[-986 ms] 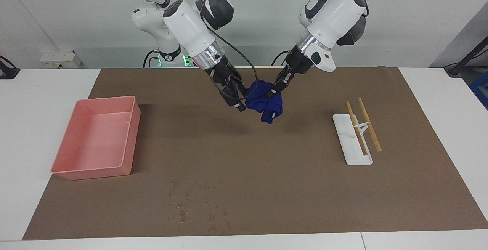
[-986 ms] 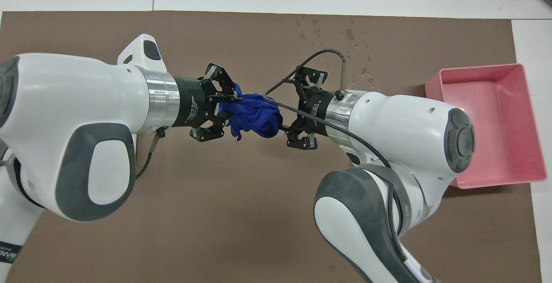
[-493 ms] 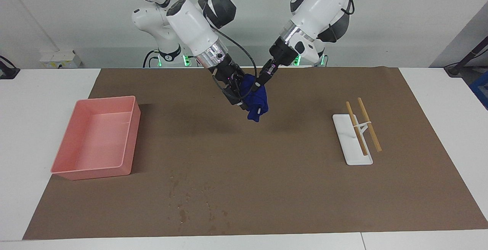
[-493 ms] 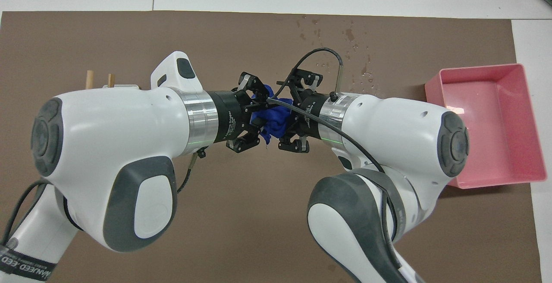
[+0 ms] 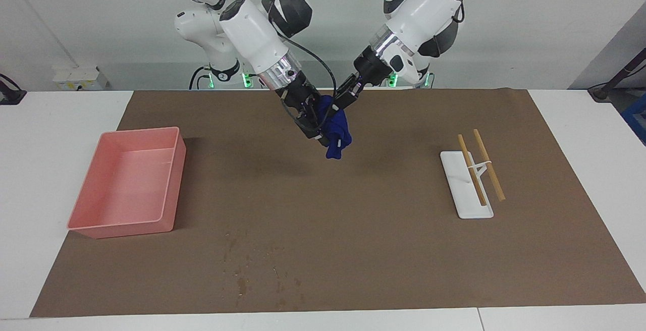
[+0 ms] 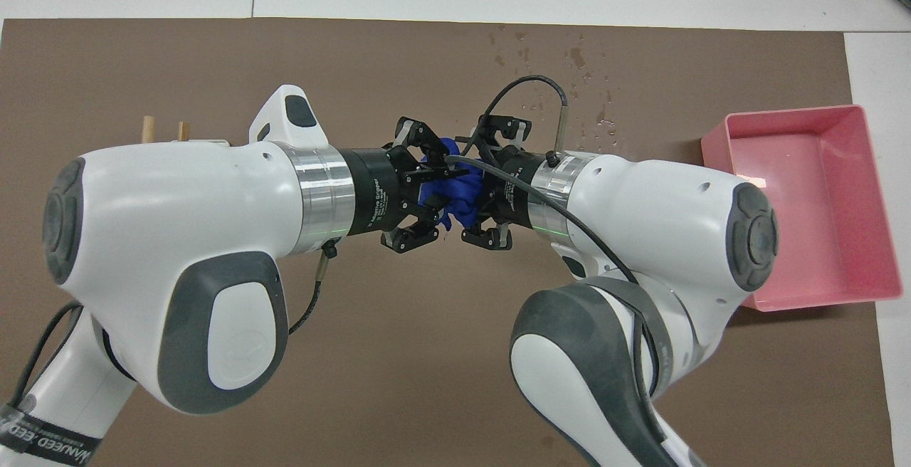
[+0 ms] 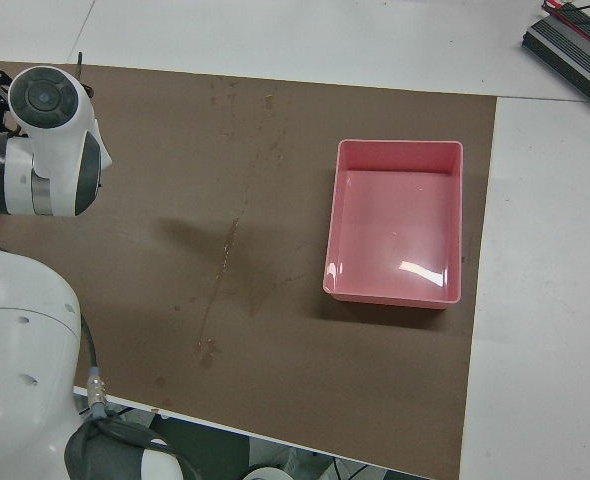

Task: Wipe water with towel using both arms
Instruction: 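Bring both grippers together and grasp the blue cloth with the right gripper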

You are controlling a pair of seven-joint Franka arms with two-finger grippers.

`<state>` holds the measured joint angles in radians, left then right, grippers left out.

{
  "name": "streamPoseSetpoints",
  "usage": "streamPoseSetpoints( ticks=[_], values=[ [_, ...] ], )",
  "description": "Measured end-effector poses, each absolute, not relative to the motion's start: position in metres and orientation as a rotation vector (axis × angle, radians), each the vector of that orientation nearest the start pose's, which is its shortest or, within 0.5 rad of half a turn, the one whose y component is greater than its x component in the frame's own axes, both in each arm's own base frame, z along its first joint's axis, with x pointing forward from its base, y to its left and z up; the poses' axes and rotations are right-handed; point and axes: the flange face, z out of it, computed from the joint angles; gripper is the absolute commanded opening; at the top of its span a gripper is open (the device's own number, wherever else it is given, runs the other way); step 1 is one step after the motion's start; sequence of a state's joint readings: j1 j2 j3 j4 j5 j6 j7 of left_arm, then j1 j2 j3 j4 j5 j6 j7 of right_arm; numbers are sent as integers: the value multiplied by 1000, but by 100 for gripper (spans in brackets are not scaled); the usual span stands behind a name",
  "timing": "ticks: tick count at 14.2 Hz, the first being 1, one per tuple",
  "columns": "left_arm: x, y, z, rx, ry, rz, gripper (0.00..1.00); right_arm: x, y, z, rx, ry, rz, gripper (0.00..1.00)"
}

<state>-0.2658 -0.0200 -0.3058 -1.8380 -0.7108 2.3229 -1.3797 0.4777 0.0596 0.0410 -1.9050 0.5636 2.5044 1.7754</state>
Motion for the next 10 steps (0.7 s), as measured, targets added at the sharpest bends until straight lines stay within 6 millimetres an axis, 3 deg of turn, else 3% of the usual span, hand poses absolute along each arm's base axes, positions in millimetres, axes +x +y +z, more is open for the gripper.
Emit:
streamPoseSetpoints(
  ticks=[8,9,10],
  values=[
    [500,-329,590,1899,1340,-386,0,542,296,526,-1854,1645,196,0],
    [500,-329,590,1900,1340,-386,34,541,296,526,-1857,1644,196,0],
    [500,-329,590,1901,1338,-385,99,541,296,526,-1858,1643,197,0]
  ],
)
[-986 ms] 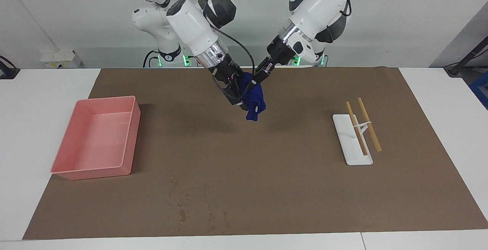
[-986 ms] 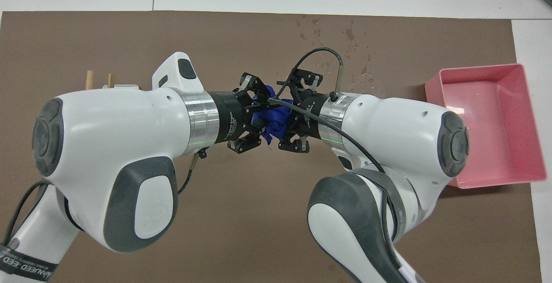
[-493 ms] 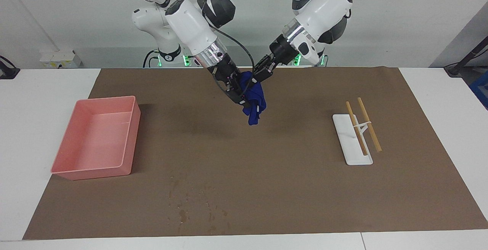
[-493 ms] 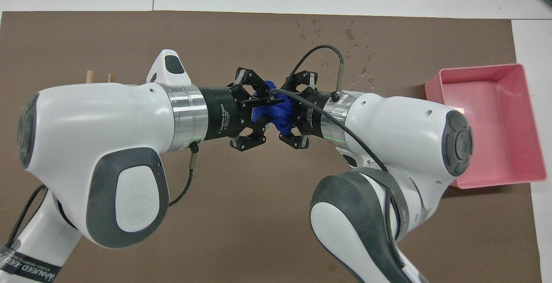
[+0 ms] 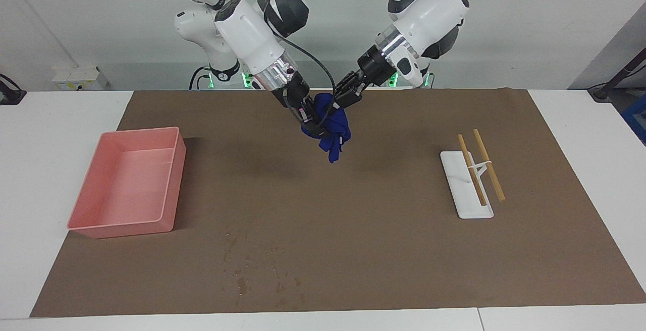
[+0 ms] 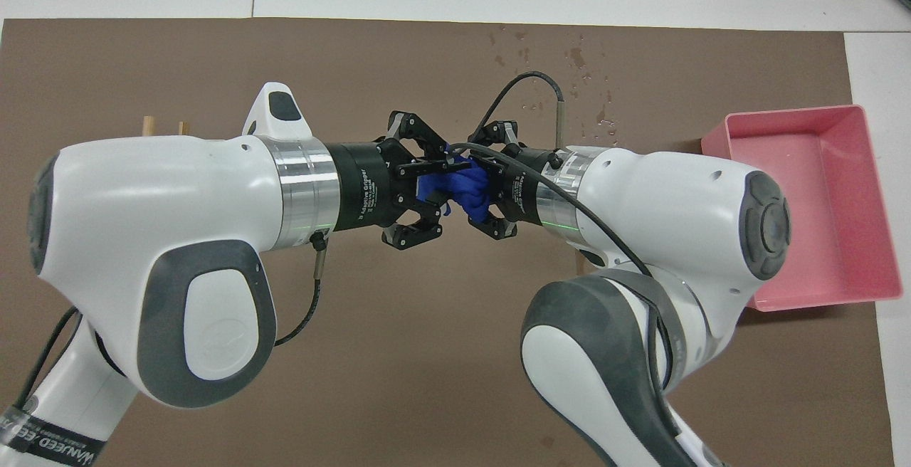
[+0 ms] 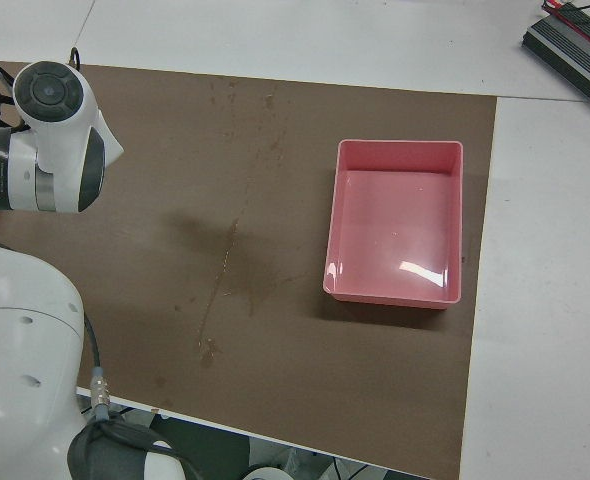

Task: Wipe water with towel using both arms
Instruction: 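Bring both grippers together and grasp the blue cloth with the right gripper, then pull the cloth away with the right gripper while the left gripper releases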

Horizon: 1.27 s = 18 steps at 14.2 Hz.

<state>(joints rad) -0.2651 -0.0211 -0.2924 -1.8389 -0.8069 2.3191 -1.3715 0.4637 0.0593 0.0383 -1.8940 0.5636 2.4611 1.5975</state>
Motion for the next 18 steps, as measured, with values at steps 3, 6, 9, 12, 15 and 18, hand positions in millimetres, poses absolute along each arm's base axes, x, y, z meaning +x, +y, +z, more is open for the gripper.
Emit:
streamPoseSetpoints(
  ticks=[3,6,9,12,15,18],
  values=[
    [498,-328,595,1951,1310,-320,100,543,294,520,-1866,1650,201,0],
    [498,-325,597,2053,1273,-197,100,544,293,516,-1878,1645,199,0],
    [506,-312,596,2135,1255,-74,100,544,285,509,-2028,1534,203,0],
    [521,-279,588,2332,1136,92,100,540,263,497,-2298,1278,256,0],
    [534,-232,574,2618,849,175,100,534,234,490,-2597,992,239,0],
    [535,-201,572,2921,550,220,100,534,195,482,-2828,654,197,0]
  ],
)
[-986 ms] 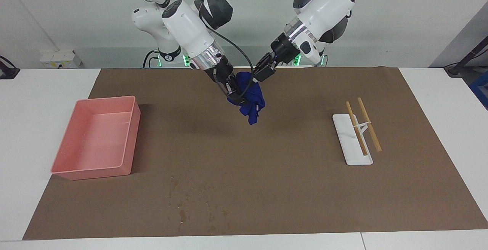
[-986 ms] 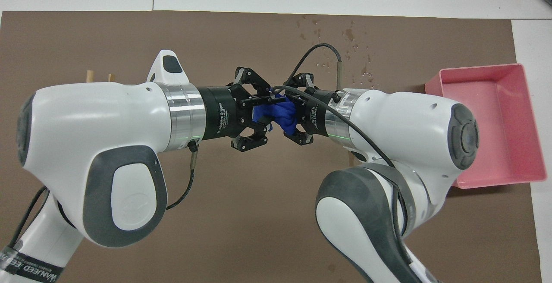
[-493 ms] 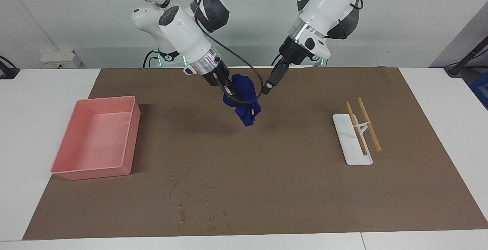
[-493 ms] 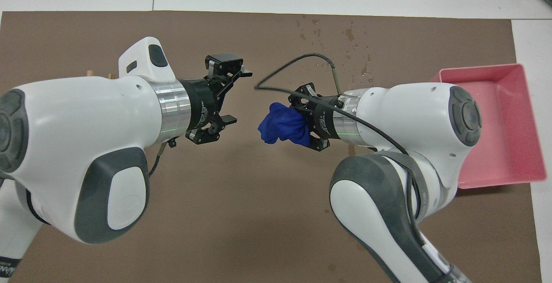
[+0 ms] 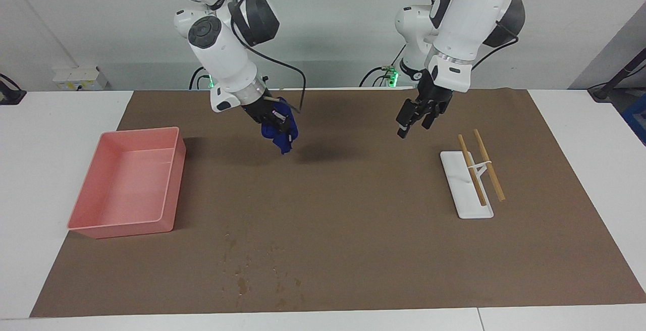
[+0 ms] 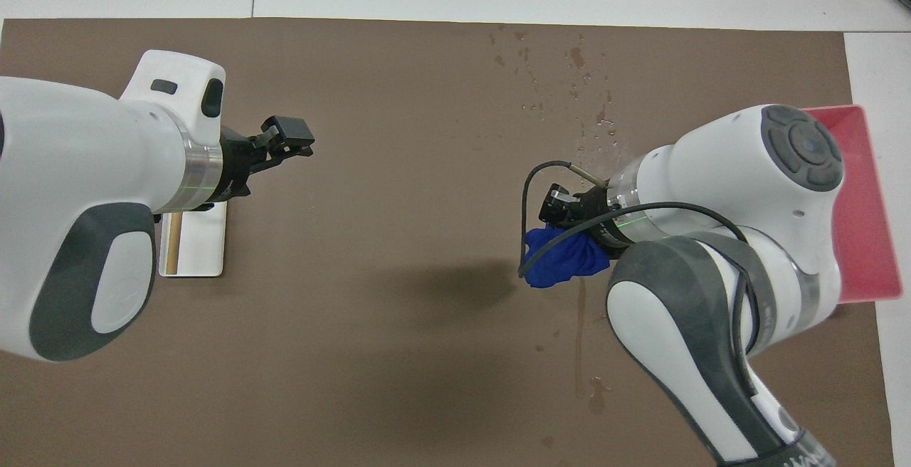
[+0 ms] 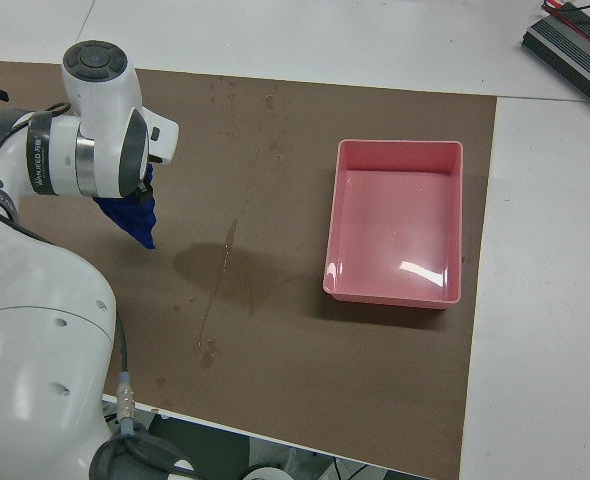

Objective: Wipe water with towel using both arms

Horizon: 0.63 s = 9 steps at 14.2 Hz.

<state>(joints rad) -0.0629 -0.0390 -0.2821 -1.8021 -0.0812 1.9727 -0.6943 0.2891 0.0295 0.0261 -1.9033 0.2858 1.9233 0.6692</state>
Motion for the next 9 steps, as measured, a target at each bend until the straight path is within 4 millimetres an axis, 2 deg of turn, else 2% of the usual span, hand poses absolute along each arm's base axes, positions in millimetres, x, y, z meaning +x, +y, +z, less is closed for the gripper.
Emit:
streamPoseSetpoints(
  ticks=[2,4,6,7,9],
  values=[
    [535,-181,591,-3201,-345,-190,100,537,158,472,-2921,412,174,0],
    [539,-150,611,-3186,-127,-138,100,538,121,460,-2995,217,158,0],
    [546,-123,615,-3172,42,-101,100,543,94,450,-3025,124,108,0],
    [548,-113,611,-3156,111,-71,100,547,87,441,-3026,108,77,0],
    [550,-94,603,-3132,215,4,100,555,87,410,-3026,106,20,0]
  ],
)
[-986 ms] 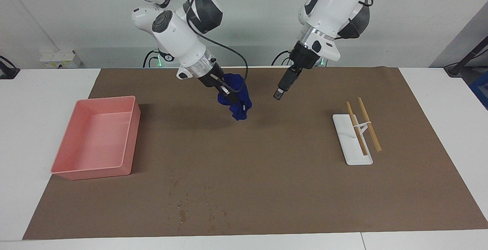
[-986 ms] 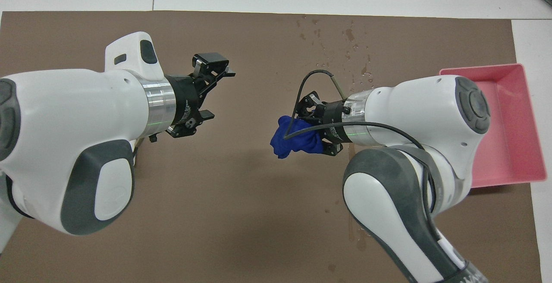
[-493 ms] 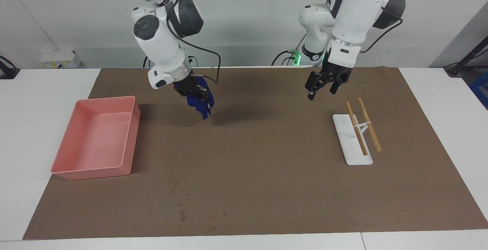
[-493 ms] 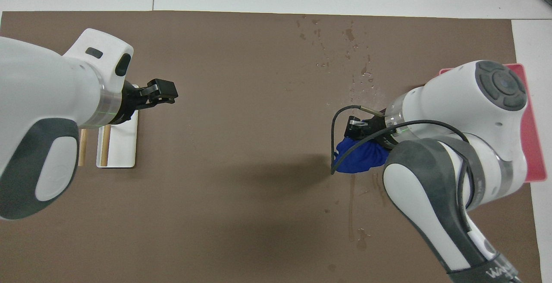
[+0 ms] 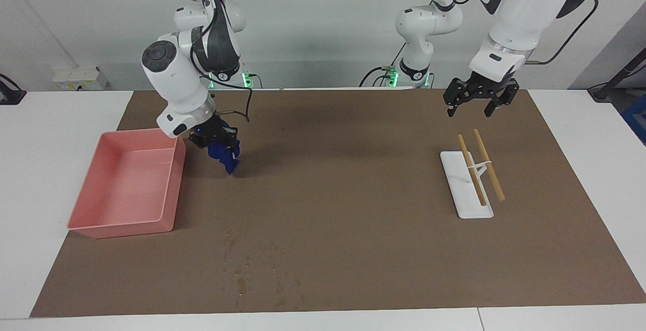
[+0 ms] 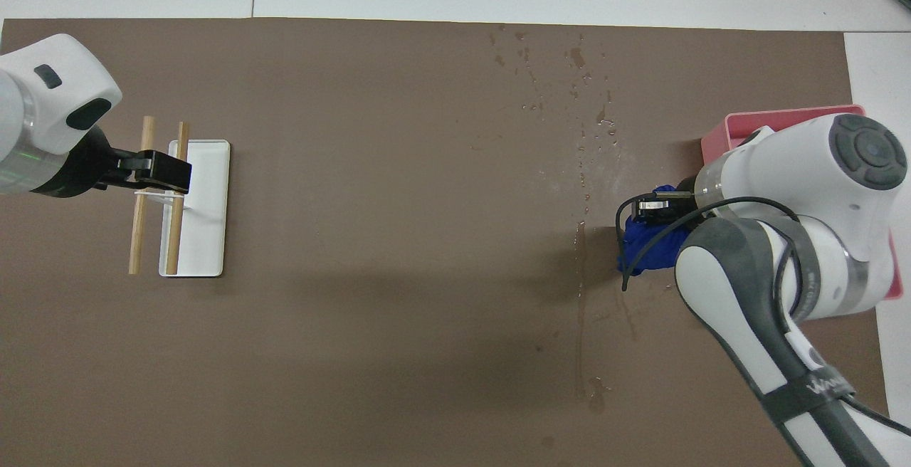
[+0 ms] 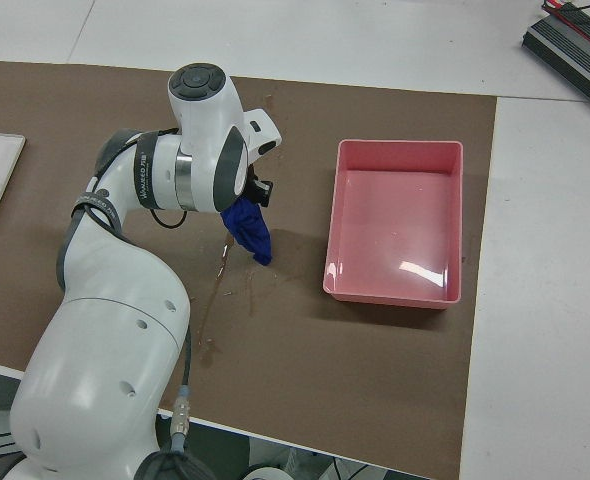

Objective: Wipe water with towel using both arms

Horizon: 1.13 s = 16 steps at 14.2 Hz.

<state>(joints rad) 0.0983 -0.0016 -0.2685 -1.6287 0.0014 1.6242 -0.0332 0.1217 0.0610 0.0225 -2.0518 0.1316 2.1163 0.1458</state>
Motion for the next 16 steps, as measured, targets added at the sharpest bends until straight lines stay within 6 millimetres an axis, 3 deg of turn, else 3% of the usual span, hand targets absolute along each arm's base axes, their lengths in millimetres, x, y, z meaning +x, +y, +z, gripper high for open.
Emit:
streamPoseSetpoints(
  ticks=[4,11,16],
  values=[
    [547,-79,597,-3126,234,88,100,571,100,357,-3023,138,-32,0],
    [546,-50,594,-3132,177,150,100,575,156,334,-2909,369,-112,0],
    [546,-46,598,-3129,287,139,100,575,157,324,-2900,393,-108,0]
  ],
)
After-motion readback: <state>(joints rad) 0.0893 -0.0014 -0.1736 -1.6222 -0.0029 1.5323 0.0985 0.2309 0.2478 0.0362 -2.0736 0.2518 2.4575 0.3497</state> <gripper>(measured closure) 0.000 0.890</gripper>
